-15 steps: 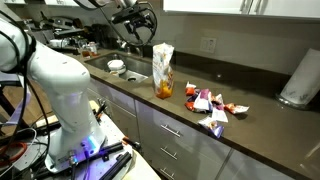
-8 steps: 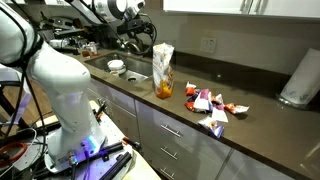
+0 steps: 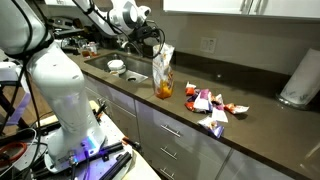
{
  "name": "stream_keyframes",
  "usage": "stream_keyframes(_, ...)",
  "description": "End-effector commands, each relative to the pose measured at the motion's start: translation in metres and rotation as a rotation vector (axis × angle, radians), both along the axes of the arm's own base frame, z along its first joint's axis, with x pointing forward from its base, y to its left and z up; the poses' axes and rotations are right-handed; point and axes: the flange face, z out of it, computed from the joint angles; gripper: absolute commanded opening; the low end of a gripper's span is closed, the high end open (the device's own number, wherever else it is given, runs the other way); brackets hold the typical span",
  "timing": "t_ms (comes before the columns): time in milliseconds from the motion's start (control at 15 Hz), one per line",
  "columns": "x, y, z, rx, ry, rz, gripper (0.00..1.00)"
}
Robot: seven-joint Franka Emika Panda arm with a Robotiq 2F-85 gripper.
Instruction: Turn the plastic packaging around.
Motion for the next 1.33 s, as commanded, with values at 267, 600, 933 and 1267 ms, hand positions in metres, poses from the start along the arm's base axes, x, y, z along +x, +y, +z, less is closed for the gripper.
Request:
stream_keyframes(267,0.018,-0.008,0.014,-0.143,-0.091,-0.010,1.00)
stream_keyframes(600,0.018,-0.004,-0.002,-0.243,-0.058,-0.025,0.74)
stream_keyframes(933,0.017,0.000,-0.015,-0.324,-0.051,-0.026,0.41)
stream_keyframes(1267,0.020,0.001,-0.016,-0.351,-0.049,-0.044,0.68)
